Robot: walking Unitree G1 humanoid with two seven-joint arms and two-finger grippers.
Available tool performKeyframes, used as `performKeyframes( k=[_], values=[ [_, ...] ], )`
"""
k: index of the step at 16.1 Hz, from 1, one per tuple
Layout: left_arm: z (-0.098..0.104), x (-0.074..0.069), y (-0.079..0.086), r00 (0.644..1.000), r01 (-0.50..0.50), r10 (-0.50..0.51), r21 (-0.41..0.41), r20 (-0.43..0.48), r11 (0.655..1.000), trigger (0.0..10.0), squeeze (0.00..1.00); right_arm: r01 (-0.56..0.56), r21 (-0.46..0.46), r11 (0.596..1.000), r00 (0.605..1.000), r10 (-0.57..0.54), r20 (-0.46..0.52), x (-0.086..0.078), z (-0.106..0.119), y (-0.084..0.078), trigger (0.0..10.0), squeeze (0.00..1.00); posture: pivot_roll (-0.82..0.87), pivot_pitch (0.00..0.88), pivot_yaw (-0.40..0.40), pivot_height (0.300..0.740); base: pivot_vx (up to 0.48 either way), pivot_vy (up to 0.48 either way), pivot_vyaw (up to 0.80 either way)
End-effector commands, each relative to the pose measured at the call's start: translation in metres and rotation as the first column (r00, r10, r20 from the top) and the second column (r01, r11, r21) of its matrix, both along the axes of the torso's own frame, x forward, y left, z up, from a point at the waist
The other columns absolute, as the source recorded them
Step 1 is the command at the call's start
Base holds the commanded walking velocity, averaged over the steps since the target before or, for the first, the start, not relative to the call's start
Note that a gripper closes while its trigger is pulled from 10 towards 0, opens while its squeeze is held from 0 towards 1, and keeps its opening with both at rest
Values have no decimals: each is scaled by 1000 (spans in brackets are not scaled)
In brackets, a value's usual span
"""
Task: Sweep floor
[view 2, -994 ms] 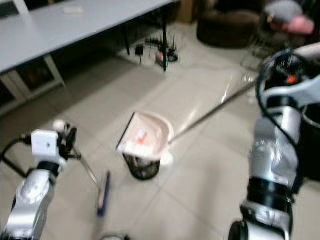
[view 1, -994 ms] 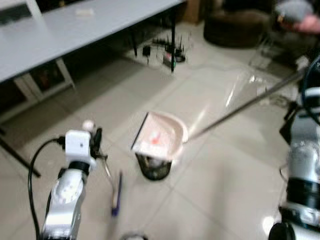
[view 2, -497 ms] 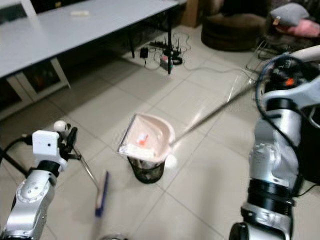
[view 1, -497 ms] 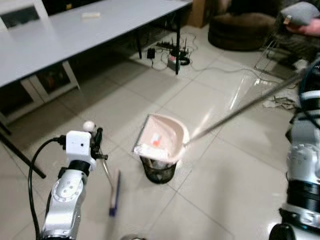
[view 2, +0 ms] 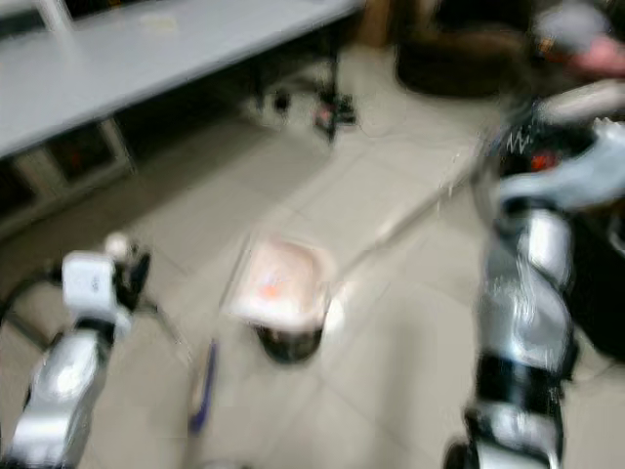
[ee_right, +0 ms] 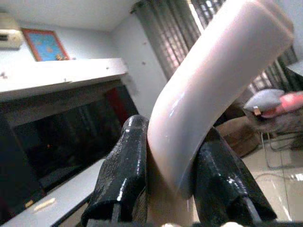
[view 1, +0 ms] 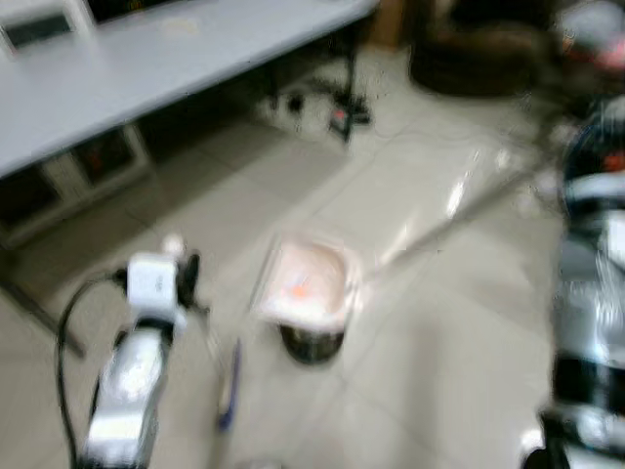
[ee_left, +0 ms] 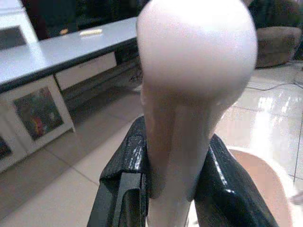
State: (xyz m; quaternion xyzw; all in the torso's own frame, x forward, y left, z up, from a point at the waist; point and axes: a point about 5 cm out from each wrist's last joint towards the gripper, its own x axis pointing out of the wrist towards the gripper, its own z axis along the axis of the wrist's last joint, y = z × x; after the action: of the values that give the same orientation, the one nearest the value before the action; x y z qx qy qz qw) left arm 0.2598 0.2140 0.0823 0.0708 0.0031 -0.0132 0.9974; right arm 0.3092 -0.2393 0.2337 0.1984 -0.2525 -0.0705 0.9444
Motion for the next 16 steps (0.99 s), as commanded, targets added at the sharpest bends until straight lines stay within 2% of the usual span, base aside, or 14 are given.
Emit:
performKeyframes(
  k=[1,7,16],
  values=[
    [10,5,-4,999,14,-14,4,48,1000,10000,0,30,12,999,998,-31,49,-5,10,-9,10000,0,25,30,48,740,326,0,0],
    [8,3,4,999,-11,10,11,45,1000,10000,0,31,15,999,999,-31,37,-6,6,-10,10000,0,31,33,45,740,325,0,0],
    [6,3,5,999,-12,12,14,39,1000,10000,0,28,19,999,999,-28,31,-2,5,-9,10000,0,34,32,48,740,325,0,0]
  ],
)
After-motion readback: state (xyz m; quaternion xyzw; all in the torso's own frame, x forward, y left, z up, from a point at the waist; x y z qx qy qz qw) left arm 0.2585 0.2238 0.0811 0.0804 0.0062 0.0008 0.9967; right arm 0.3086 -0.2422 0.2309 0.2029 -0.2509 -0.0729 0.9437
